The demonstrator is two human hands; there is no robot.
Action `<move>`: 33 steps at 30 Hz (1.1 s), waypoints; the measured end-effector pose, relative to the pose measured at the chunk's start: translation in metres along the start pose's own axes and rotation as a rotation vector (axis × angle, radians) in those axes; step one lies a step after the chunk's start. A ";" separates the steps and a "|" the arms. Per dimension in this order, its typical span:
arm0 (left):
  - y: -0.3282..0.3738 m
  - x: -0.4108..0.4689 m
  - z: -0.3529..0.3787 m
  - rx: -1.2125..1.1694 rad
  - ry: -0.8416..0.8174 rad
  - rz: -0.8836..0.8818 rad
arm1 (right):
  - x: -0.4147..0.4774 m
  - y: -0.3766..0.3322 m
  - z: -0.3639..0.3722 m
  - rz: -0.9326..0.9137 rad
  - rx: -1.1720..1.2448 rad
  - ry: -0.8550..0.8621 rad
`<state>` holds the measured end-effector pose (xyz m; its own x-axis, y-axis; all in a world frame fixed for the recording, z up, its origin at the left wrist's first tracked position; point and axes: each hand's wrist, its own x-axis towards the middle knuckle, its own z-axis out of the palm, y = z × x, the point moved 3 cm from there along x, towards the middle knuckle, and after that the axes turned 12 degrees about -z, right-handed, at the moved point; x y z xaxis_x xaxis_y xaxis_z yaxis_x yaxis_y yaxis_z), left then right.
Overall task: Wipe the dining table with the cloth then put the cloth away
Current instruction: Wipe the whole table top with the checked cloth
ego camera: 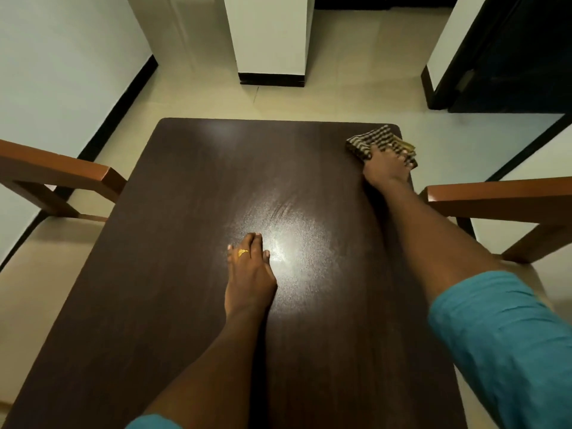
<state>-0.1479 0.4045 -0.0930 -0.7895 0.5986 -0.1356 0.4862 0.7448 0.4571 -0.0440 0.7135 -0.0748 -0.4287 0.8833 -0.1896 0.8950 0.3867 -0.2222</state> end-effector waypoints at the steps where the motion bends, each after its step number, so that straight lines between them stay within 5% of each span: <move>1: -0.001 0.000 0.001 -0.001 -0.003 -0.004 | -0.008 0.005 0.000 0.012 -0.009 -0.002; 16: -0.002 -0.005 -0.002 0.017 -0.031 -0.026 | -0.171 -0.033 0.033 0.183 -0.003 -0.030; 33: 0.000 -0.003 -0.005 -0.008 0.013 -0.004 | -0.010 0.002 -0.002 -0.173 -0.084 0.002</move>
<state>-0.1470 0.4012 -0.0877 -0.7961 0.5919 -0.1259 0.4804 0.7446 0.4634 -0.0379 0.7059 -0.0718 -0.5768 0.8024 -0.1532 0.8152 0.5534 -0.1707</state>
